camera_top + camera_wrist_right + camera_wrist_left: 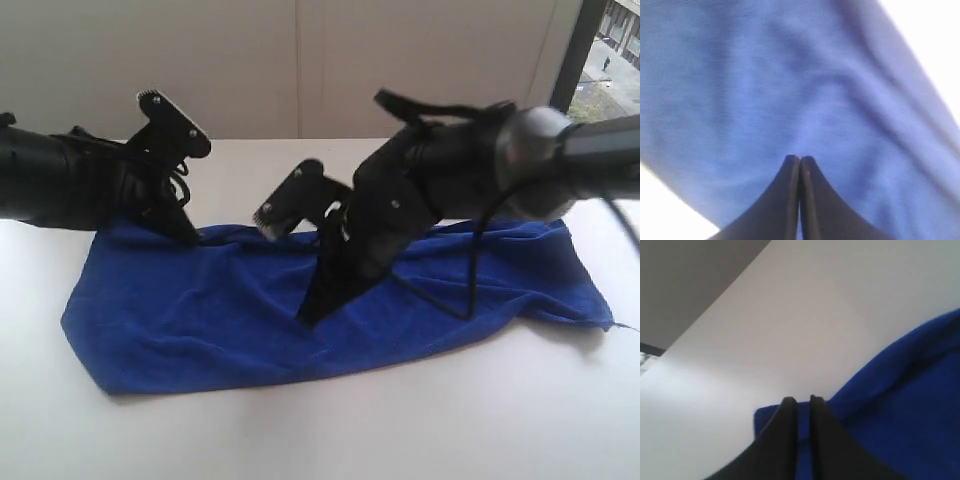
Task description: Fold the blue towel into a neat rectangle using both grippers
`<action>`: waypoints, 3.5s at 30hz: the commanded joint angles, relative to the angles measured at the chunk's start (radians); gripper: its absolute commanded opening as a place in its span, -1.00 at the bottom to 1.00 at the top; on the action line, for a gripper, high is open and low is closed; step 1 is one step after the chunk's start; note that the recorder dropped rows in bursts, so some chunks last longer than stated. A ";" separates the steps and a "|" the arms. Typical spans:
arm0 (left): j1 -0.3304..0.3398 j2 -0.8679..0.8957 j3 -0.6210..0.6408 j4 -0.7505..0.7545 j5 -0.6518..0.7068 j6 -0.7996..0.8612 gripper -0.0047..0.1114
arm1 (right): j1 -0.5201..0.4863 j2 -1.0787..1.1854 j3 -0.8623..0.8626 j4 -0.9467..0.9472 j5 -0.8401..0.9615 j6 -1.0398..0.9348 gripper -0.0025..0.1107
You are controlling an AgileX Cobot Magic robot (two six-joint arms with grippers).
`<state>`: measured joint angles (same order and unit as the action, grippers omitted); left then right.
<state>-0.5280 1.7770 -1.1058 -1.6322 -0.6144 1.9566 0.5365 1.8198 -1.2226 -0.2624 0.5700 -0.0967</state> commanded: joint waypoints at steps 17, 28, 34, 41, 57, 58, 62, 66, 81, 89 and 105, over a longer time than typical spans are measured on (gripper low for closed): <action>-0.120 -0.073 0.048 -0.112 0.151 0.129 -0.92 | -0.369 -0.161 0.131 -0.096 0.301 0.123 -0.79; 0.116 -0.069 0.117 -0.112 0.889 -0.221 -0.92 | -0.369 -0.182 0.131 -0.096 0.308 0.119 -0.79; 0.241 0.034 -0.056 0.508 1.550 -0.784 -0.92 | -0.369 -0.182 0.131 -0.096 0.300 0.117 -0.79; 0.142 0.037 -0.116 1.280 1.430 -1.329 -0.92 | -0.369 -0.182 0.131 -0.083 0.328 0.097 -0.79; -0.043 0.167 -0.111 1.786 1.238 -1.692 -0.92 | -0.369 -0.236 0.131 -0.067 0.342 0.073 -0.79; -0.043 0.178 -0.111 1.806 1.271 -1.694 -0.92 | -0.369 -0.236 0.131 -0.067 0.342 0.073 -0.79; -0.043 0.195 -0.090 1.920 1.363 -1.744 -0.92 | -0.369 -0.236 0.131 -0.069 0.342 0.071 -0.79; -0.043 0.177 -0.036 2.094 1.422 -1.845 -0.92 | -0.369 -0.236 0.131 -0.059 0.348 0.049 -0.79; -0.043 0.078 0.026 2.165 1.446 -1.940 -0.92 | -0.369 -0.236 0.131 0.269 0.396 -0.223 -0.79; -0.043 -0.079 0.023 2.043 1.188 -1.957 -0.92 | -0.367 -0.236 0.170 0.274 0.424 -0.357 -0.60; -0.043 0.064 0.025 2.009 1.079 -1.957 -0.92 | -0.367 -0.234 0.408 0.177 0.126 -0.783 -0.24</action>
<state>-0.5716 1.8298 -1.0855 0.3853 0.4577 0.0091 0.1730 1.5921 -0.8417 -0.0432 0.7660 -0.8389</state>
